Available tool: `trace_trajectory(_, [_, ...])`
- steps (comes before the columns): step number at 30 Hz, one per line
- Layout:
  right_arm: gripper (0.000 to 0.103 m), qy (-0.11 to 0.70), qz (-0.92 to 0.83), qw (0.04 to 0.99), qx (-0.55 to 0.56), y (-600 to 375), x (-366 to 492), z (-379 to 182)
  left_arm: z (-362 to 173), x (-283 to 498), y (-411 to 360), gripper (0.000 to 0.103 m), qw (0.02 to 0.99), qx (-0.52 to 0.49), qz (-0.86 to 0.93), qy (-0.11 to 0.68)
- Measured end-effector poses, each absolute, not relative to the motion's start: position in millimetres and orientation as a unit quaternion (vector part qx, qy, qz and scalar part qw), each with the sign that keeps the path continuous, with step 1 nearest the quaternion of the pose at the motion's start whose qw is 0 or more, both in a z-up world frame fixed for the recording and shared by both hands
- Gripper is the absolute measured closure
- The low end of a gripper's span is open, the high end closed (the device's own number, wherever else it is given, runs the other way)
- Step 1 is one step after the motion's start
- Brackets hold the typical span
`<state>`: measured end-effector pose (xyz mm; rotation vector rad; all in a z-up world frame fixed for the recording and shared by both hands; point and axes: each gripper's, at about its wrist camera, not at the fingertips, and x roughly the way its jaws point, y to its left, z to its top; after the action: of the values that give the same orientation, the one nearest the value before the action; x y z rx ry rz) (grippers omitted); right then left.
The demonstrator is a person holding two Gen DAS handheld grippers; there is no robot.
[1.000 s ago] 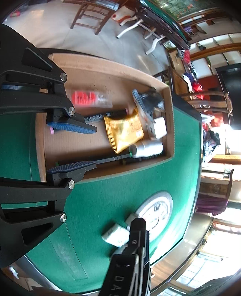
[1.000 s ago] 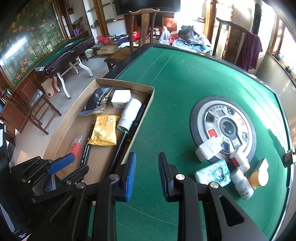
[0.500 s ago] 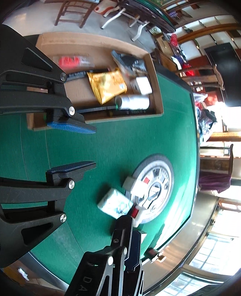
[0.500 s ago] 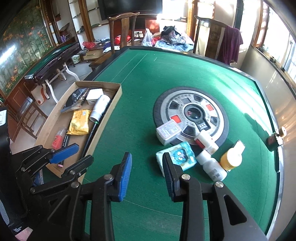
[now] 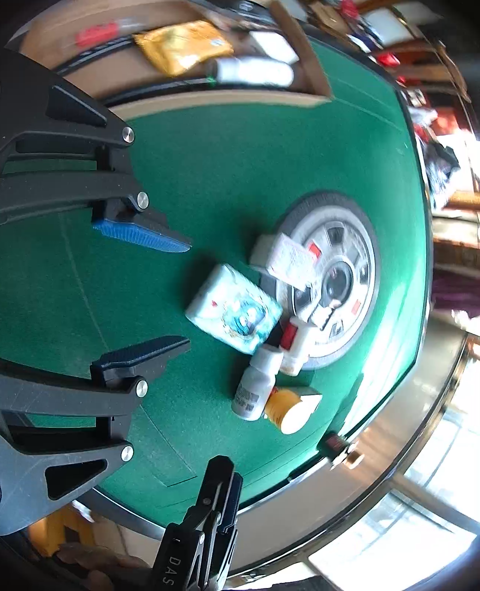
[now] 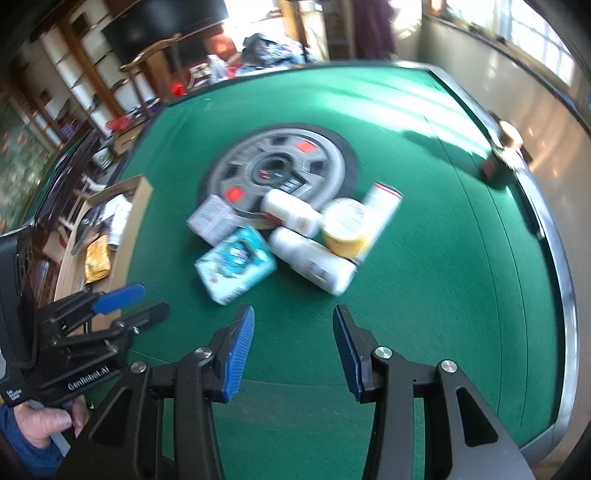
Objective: Organize objects
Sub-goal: 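Grasp the blue cartoon snack packet with the left gripper while the right gripper grasps a white pill bottle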
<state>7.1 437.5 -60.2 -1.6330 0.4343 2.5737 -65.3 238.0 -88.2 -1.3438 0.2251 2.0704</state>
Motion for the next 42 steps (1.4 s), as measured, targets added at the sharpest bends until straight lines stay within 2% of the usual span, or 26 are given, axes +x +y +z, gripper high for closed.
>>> trace_trajectory(2, [0.058,0.156,0.830,0.040,-0.534,451,15,-66,-91,-70,255,0.051,0.345,-0.504,0.784,0.114])
trace_trajectory(10, [0.058,0.170,0.823,0.060,-0.539,478,36,-73,-126,-98,299,0.050,0.359,-0.544,0.737,0.180])
trace_trajectory(17, [0.058,0.173,0.817,0.062,-0.547,487,39,-80,-132,-105,321,0.048,0.348,-0.519,0.754,0.202])
trace_trajectory(19, [0.058,0.167,0.818,0.052,-0.548,483,34,-80,-135,-107,323,0.048,0.336,-0.512,0.765,0.200])
trace_trajectory(23, [0.058,0.149,0.821,0.016,-0.550,467,21,-80,-133,-106,311,0.061,0.322,-0.510,0.777,0.177])
trace_trajectory(31, [0.058,0.095,0.826,-0.048,-0.553,435,-20,-88,-130,-82,268,0.061,0.314,-0.534,0.774,0.132])
trace_trajectory(42, [0.058,0.022,0.824,-0.073,-0.561,427,-72,-98,-120,-68,252,0.061,0.320,-0.533,0.772,0.128])
